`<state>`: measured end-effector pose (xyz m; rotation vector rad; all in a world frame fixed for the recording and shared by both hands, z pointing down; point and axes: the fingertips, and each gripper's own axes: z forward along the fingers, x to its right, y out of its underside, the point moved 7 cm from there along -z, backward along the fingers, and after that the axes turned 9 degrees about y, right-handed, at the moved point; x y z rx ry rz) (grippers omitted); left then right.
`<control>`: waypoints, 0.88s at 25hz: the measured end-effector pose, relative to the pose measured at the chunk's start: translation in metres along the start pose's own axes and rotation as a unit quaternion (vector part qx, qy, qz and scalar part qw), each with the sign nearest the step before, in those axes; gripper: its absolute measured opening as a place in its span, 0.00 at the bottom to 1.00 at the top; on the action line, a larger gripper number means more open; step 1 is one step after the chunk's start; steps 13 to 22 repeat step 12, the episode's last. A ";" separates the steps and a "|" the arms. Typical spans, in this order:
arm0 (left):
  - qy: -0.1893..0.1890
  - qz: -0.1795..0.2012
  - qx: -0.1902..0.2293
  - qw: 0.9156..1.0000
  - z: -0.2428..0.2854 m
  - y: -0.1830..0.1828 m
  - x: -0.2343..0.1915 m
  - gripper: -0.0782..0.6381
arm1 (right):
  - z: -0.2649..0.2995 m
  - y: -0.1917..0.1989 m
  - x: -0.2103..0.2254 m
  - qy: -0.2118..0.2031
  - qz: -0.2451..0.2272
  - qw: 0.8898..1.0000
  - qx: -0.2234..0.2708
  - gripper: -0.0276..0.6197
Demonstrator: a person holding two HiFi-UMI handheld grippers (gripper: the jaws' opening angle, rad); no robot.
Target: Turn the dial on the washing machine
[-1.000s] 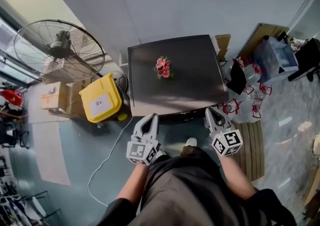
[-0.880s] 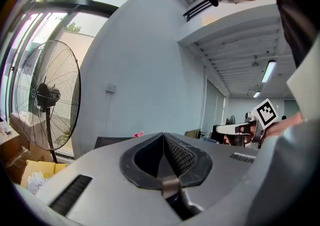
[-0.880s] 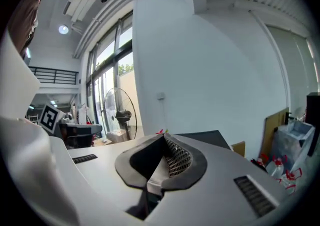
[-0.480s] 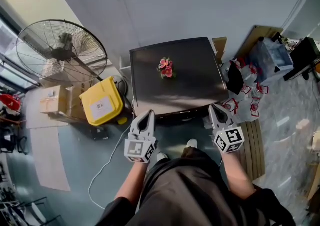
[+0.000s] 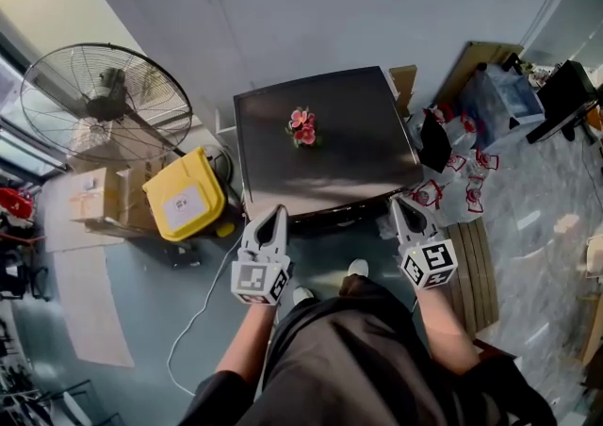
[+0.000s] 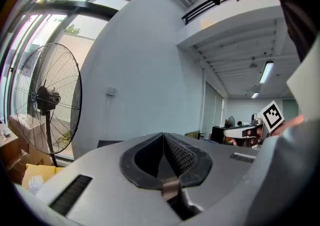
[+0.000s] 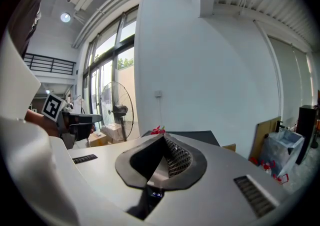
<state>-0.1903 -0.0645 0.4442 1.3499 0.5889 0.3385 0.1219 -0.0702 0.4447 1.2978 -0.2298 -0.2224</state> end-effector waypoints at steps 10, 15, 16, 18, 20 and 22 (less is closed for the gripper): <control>-0.005 0.002 -0.006 1.000 0.014 0.002 0.009 0.12 | 0.003 -0.001 0.020 -0.003 0.002 1.000 0.001 0.04; -0.007 0.001 -0.006 1.000 0.019 0.002 0.011 0.12 | 0.006 -0.001 0.027 -0.003 0.002 1.000 0.000 0.04; -0.007 0.001 -0.006 1.000 0.019 0.002 0.011 0.12 | 0.006 -0.001 0.027 -0.003 0.002 1.000 0.000 0.04; -0.007 0.001 -0.006 1.000 0.019 0.002 0.011 0.12 | 0.006 -0.001 0.027 -0.003 0.002 1.000 0.000 0.04; -0.007 0.001 -0.006 1.000 0.019 0.002 0.011 0.12 | 0.006 -0.001 0.027 -0.003 0.002 1.000 0.000 0.04; -0.007 0.001 -0.006 1.000 0.019 0.002 0.011 0.12 | 0.006 -0.001 0.027 -0.003 0.002 1.000 0.000 0.04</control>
